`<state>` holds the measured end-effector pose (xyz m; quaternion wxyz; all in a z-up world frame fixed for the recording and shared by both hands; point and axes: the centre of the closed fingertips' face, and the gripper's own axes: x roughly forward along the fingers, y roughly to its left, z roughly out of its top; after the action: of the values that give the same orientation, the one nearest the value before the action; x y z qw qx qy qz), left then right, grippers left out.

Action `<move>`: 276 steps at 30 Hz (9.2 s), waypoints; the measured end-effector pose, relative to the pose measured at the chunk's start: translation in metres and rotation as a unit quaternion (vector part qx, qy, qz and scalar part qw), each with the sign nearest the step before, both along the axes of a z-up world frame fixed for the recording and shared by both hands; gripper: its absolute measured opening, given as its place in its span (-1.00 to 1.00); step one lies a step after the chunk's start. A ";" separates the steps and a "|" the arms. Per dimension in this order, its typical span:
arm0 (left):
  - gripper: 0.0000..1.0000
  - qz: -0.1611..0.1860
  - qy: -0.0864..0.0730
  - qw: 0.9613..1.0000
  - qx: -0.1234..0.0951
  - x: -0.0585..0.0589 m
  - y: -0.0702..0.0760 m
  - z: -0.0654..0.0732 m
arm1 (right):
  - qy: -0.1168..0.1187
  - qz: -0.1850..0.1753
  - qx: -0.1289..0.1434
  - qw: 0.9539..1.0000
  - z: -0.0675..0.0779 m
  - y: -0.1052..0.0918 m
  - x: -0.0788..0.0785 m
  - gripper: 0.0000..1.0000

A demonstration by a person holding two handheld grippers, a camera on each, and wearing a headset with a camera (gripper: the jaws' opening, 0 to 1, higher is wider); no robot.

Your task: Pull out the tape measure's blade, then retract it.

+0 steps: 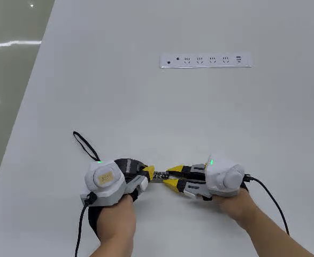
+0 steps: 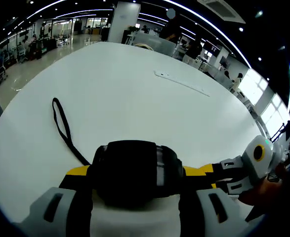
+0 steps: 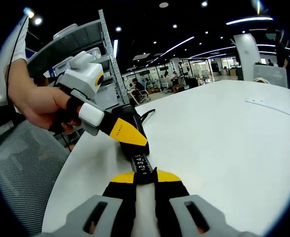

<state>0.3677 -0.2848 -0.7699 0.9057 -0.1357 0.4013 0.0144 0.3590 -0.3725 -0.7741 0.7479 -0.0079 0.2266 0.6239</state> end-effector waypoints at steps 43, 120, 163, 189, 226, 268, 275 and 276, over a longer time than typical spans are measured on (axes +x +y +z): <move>0.38 0.004 0.001 1.000 -0.008 0.000 0.001 0.001 | -0.007 0.028 0.002 1.000 0.001 0.036 -0.003 -0.77; 0.41 -0.021 0.006 1.000 -0.018 0.000 -0.001 0.001 | 0.013 0.019 -0.001 1.000 -0.001 0.030 -0.006 -0.55; 0.41 -0.125 -0.043 0.991 0.029 -0.004 0.017 0.037 | 0.032 -0.118 0.026 0.992 0.038 -0.011 -0.011 -0.51; 0.36 -0.198 -0.054 0.977 0.059 -0.027 0.022 0.036 | 0.016 -0.153 -0.014 0.988 0.049 -0.054 -0.034 -0.45; 0.40 -0.279 -0.084 0.956 0.034 -0.076 0.030 0.049 | -0.028 -0.199 -0.043 0.979 0.077 -0.086 -0.063 -0.28; 0.55 -0.254 -0.099 0.962 0.024 -0.130 0.069 0.065 | -0.056 -0.223 -0.056 0.972 0.102 -0.135 -0.092 -0.08; 0.55 -0.246 -0.110 0.963 0.019 -0.132 0.071 0.070 | -0.059 -0.230 -0.054 0.970 0.103 -0.145 -0.097 -0.05; 0.54 -0.246 -0.110 0.963 0.022 -0.133 0.071 0.070 | -0.061 -0.231 -0.054 0.970 0.103 -0.146 -0.098 -0.04</move>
<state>0.2346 -0.2137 -0.6997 0.9227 -0.0138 0.3194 -0.2153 0.2611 -0.5184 -0.6713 0.8825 -0.0337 0.2101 0.4195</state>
